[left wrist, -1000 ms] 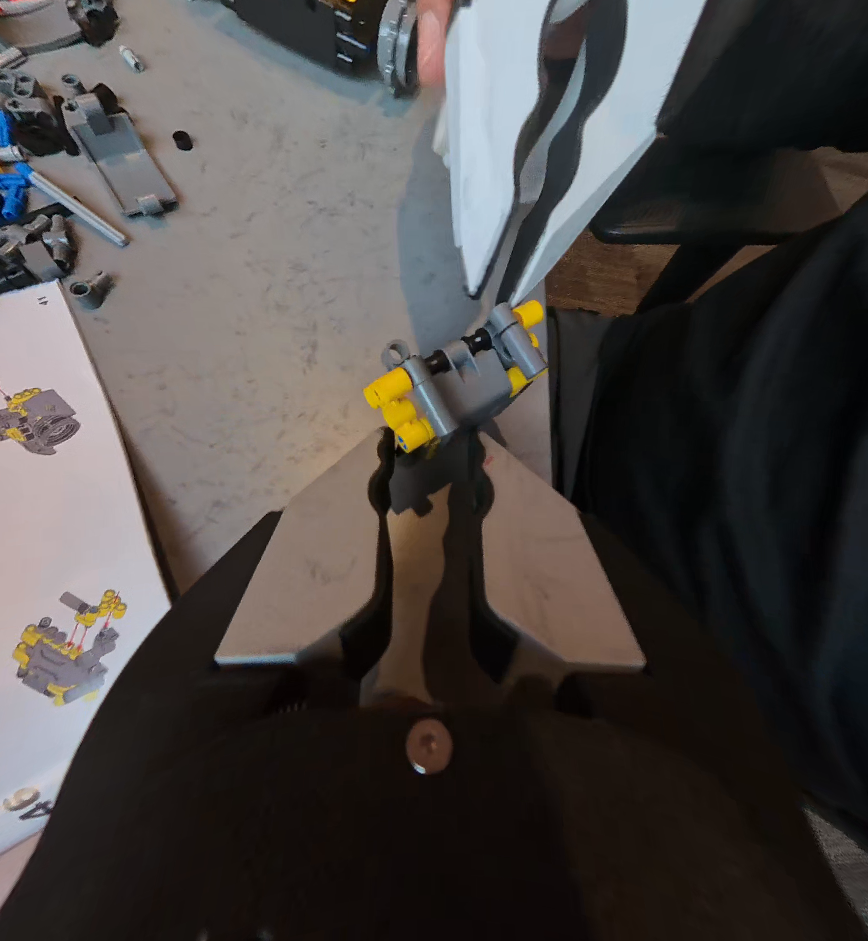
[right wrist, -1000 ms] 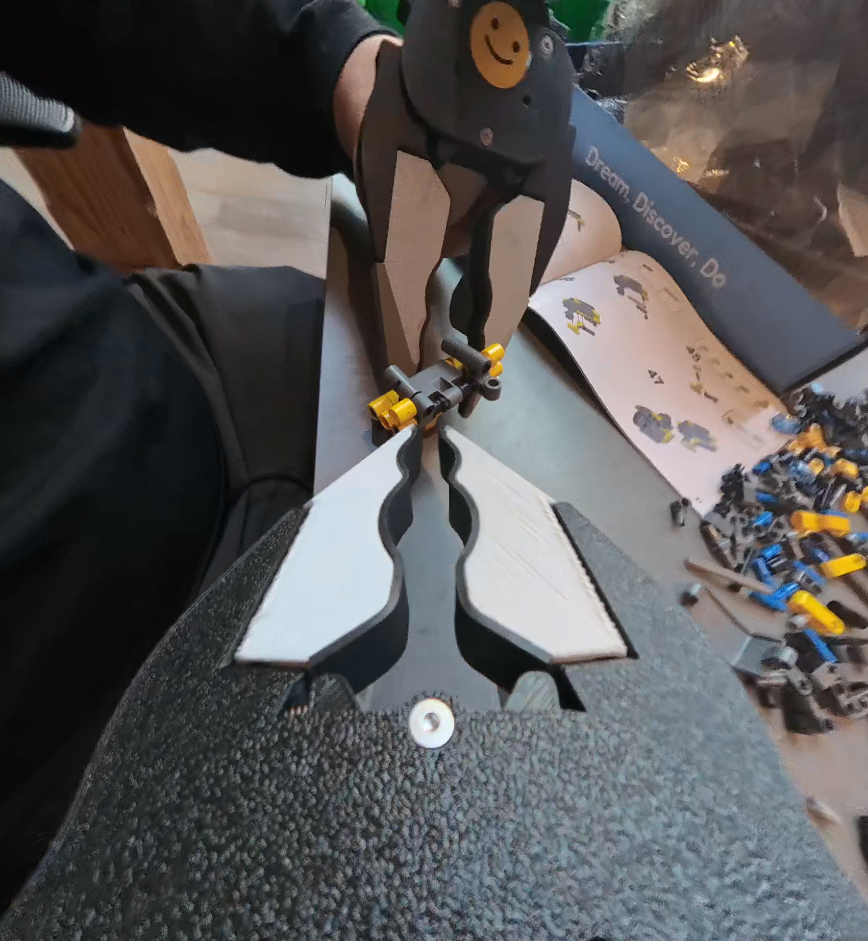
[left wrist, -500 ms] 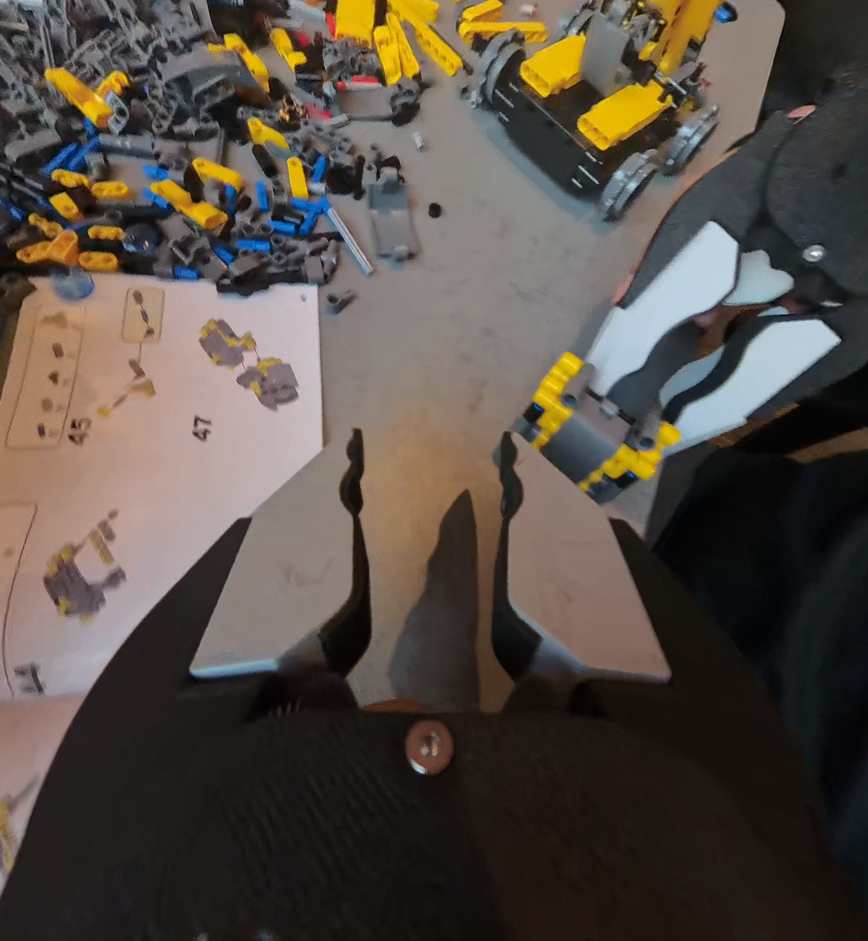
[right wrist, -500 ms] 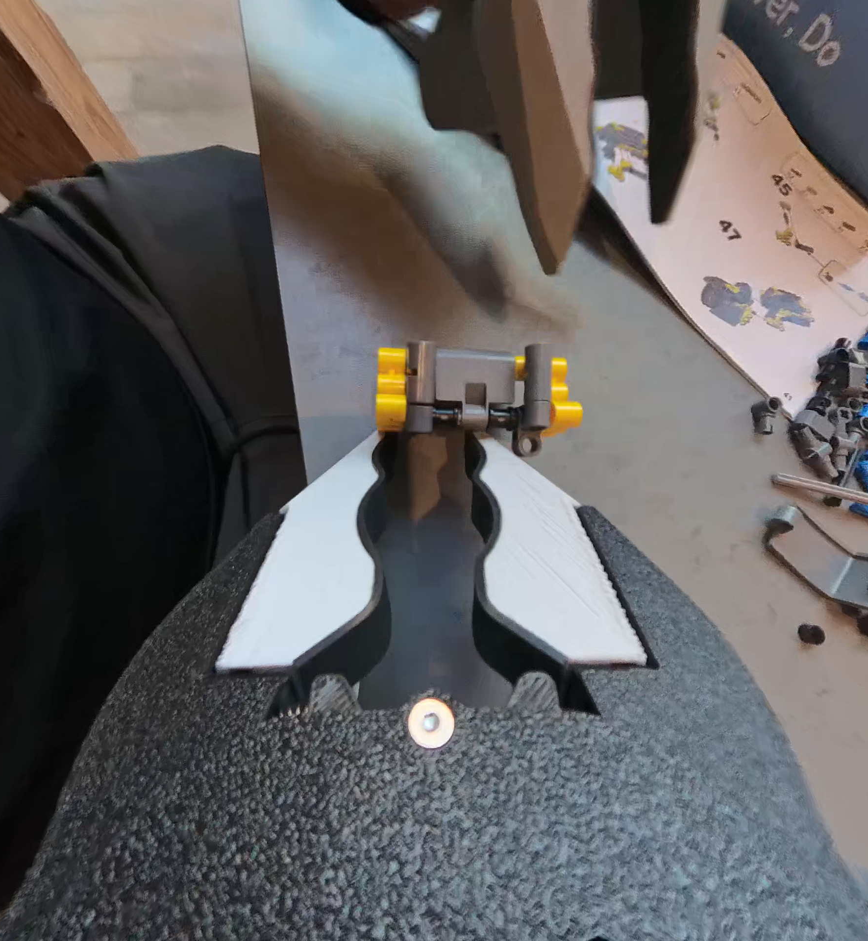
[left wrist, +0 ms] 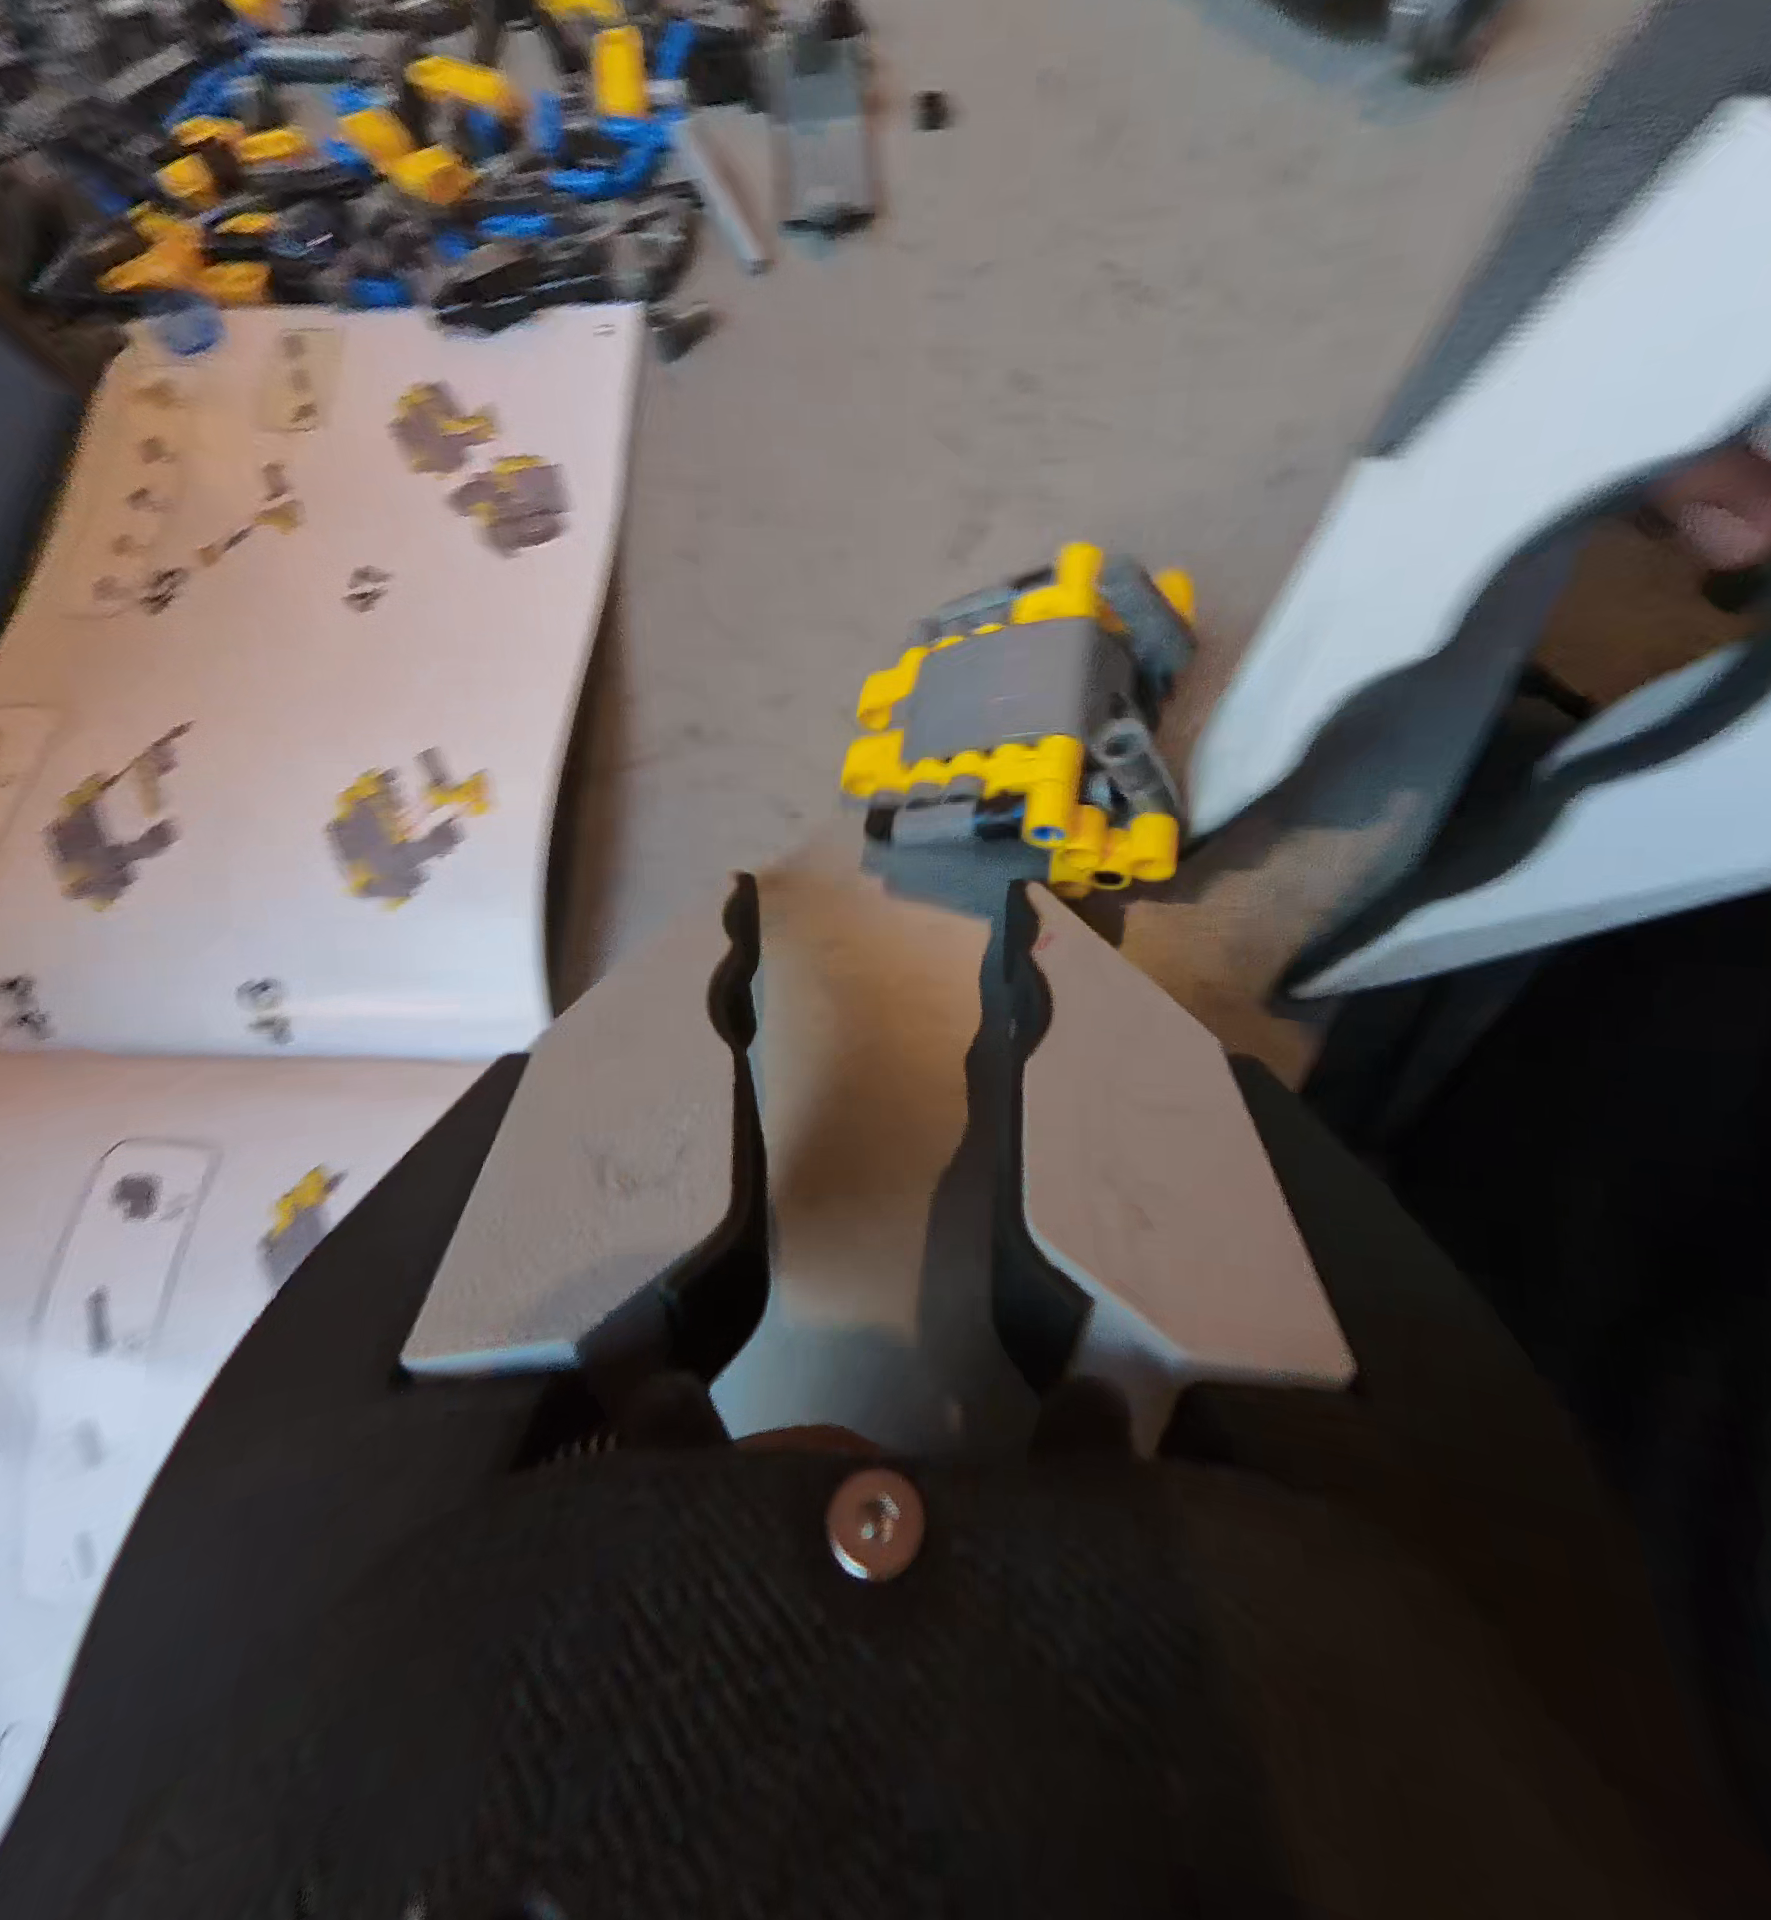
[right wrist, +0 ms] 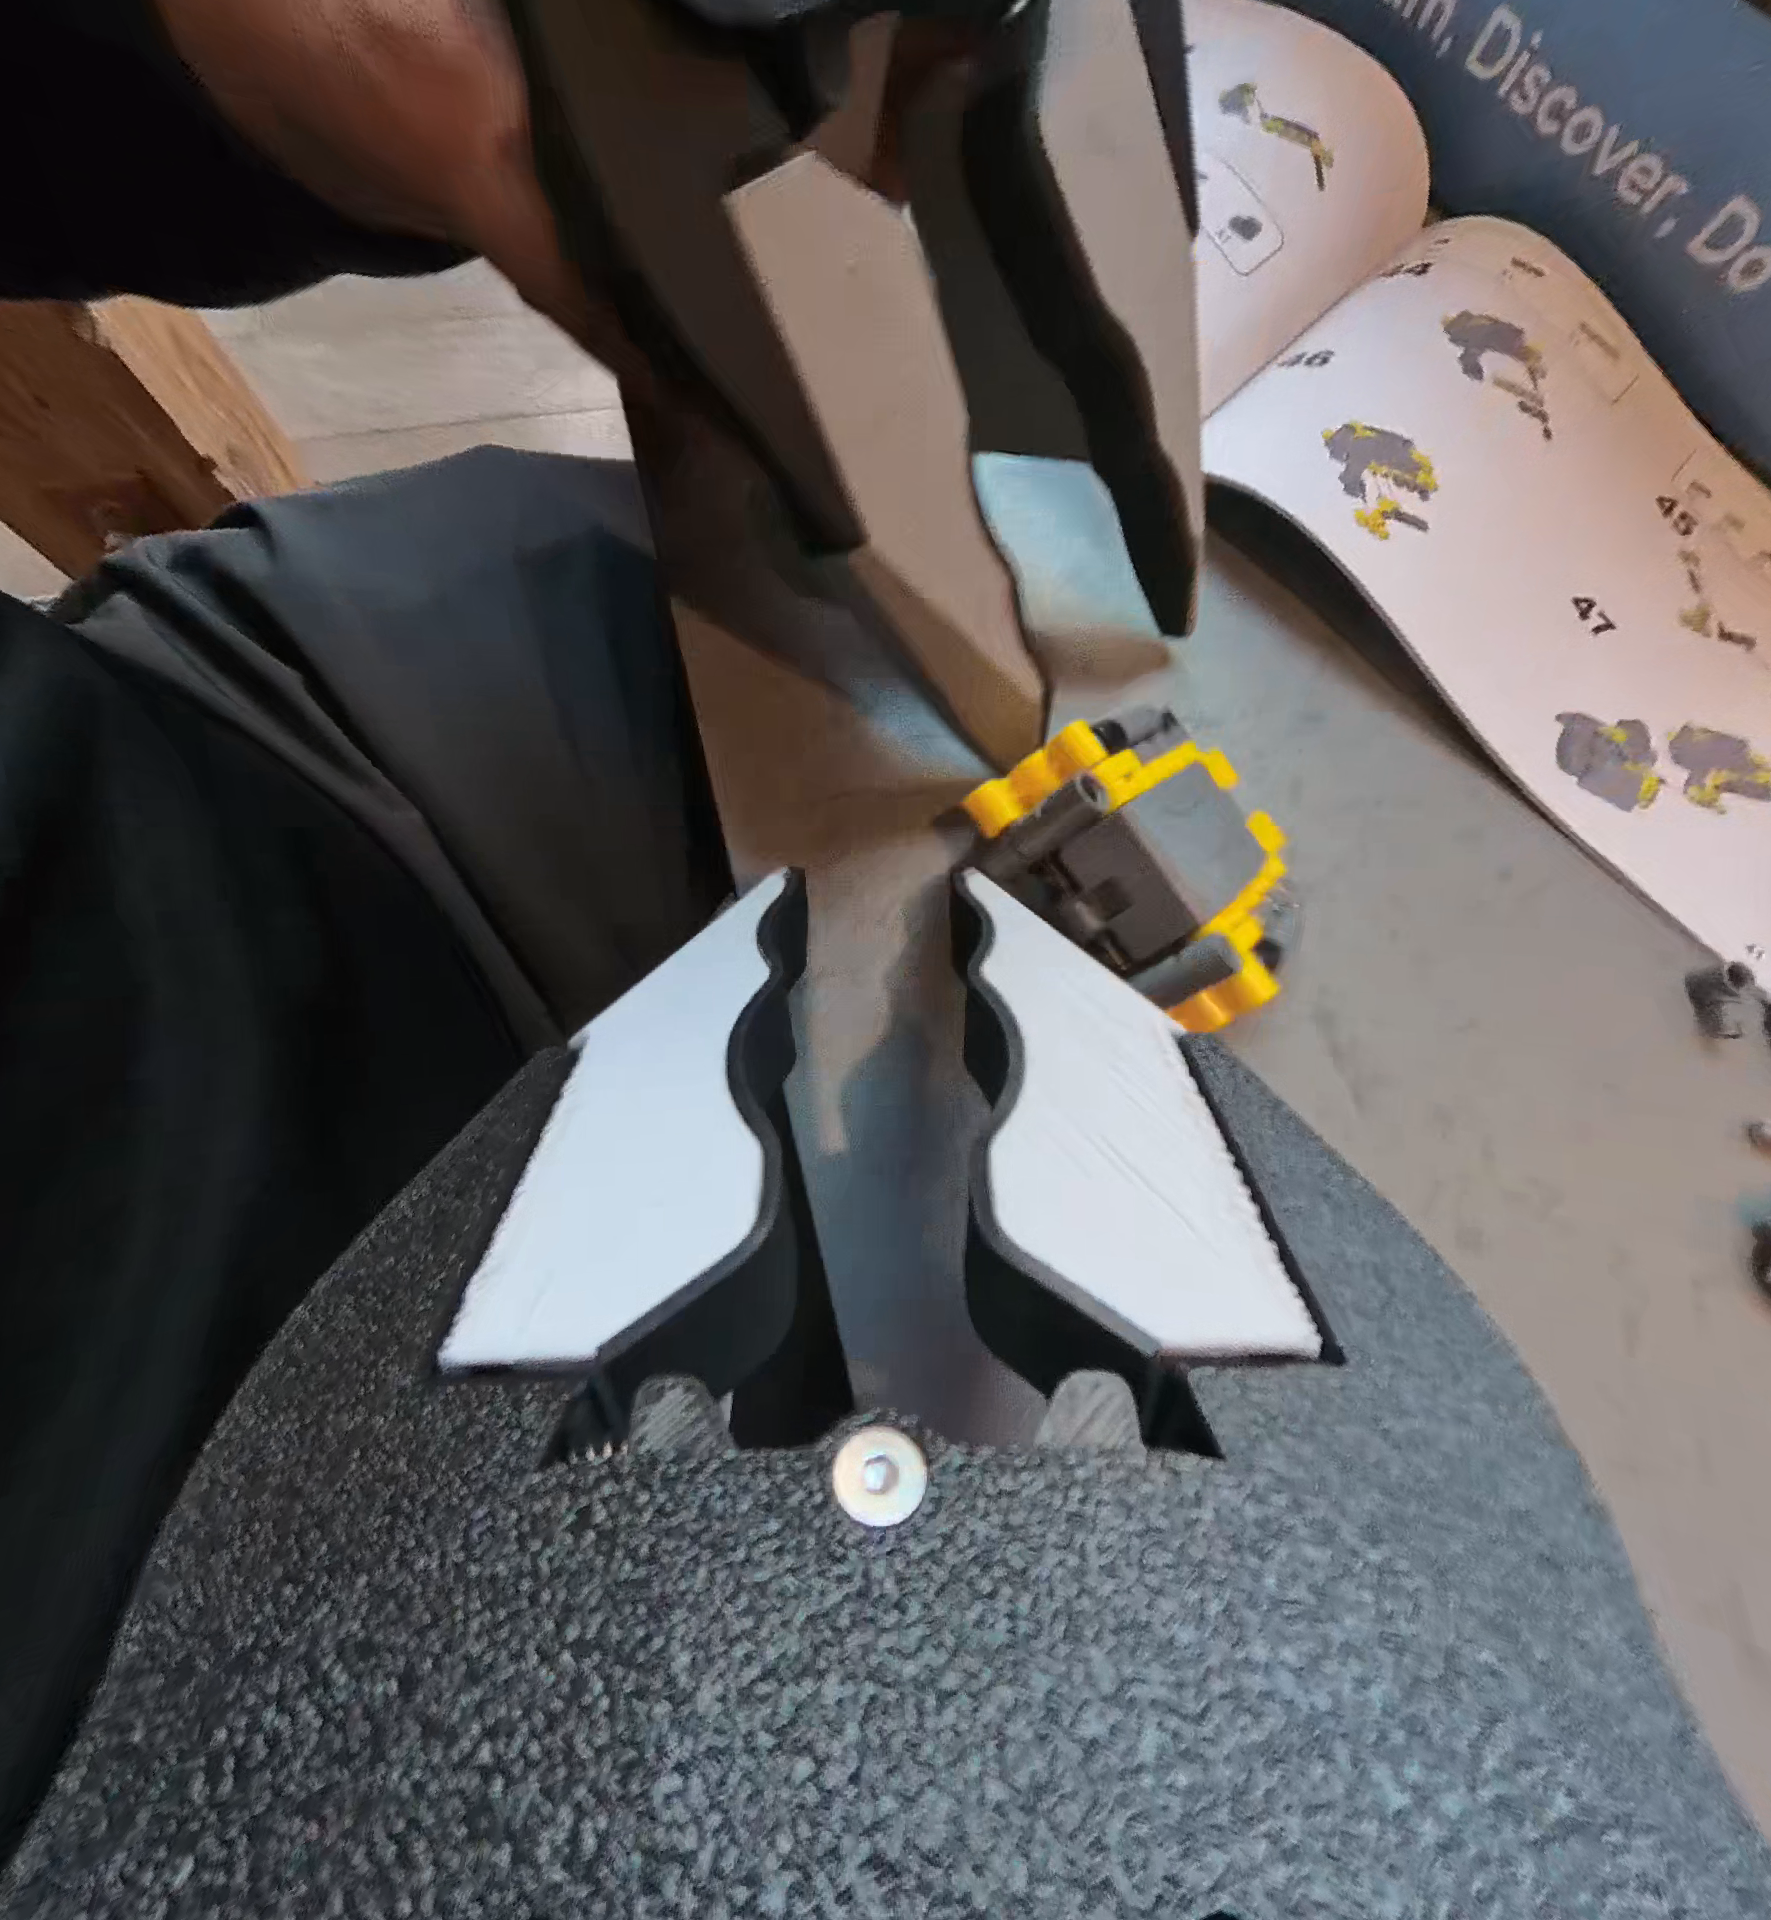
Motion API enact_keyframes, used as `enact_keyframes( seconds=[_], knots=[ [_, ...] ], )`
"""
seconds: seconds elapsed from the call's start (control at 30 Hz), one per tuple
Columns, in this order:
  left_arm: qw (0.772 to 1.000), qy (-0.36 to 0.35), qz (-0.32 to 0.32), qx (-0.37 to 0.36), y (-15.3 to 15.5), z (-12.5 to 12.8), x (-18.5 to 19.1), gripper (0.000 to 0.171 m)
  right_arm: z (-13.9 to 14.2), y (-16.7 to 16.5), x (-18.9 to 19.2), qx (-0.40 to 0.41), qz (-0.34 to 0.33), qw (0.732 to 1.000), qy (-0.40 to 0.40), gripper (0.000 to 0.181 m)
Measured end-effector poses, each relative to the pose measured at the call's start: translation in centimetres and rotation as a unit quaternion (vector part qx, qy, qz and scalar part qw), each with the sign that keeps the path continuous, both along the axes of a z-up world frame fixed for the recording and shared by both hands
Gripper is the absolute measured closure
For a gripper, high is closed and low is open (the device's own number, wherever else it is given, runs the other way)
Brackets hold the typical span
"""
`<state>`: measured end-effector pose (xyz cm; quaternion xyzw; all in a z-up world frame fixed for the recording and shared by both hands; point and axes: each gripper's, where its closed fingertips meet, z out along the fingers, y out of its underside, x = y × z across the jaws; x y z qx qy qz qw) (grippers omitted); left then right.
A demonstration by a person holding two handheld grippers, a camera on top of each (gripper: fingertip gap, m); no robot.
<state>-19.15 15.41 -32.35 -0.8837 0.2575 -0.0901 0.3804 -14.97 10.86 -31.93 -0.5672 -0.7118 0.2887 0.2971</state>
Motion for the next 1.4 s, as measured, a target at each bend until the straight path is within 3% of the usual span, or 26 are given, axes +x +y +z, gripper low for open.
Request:
enact_keyframes(
  seconds=[0.2, 0.43, 0.5, 0.6, 0.87, 1.0, 1.13, 1.3, 1.4],
  knots=[
    [0.998, -0.019, 0.062, 0.0, -0.3, 0.2, -3.4, 0.122, 2.2, -0.6, 0.6, -0.001, 0.039, 0.996, 0.075, 0.158],
    [0.992, 0.02, 0.076, 0.102, -1.8, 1.4, -4.1, 0.128, 5.6, 5.9, 1.3, -0.005, -0.095, 0.979, 0.179, 0.159],
    [0.99, 0.036, 0.067, 0.115, -1.8, 1.5, -3.7, 0.133, 5.8, 7.0, 1.5, -0.012, -0.102, 0.977, 0.186, 0.155],
    [0.993, 0.038, 0.056, 0.093, -1.7, 1.4, -2.9, 0.126, 5.0, 7.8, 1.6, -0.028, -0.099, 0.982, 0.161, 0.141],
    [0.991, 0.083, 0.061, 0.085, 1.1, 3.6, -5.9, 0.126, 1.9, 6.0, 1.0, -0.078, -0.036, 0.995, 0.055, 0.137],
    [0.991, 0.123, 0.052, 0.02, 2.1, 1.6, -8.2, 0.125, 0.8, 5.9, 0.9, -0.062, -0.034, 0.997, 0.021, 0.142],
    [0.996, 0.085, 0.03, -0.018, 1.0, 0.2, -8.2, 0.143, 0.6, 4.4, 0.7, -0.055, -0.016, 0.998, 0.014, 0.146],
    [0.998, 0.06, 0.038, -0.005, -0.9, 0.2, -9.5, 0.143, 0.7, 1.9, 0.2, -0.041, 0.027, 0.999, 0.019, 0.146],
    [0.995, 0.095, 0.038, 0.008, -2.1, 0.4, -10.5, 0.139, 1.3, 0.7, 0.1, -0.046, 0.06, 0.997, 0.035, 0.146]
  ],
)
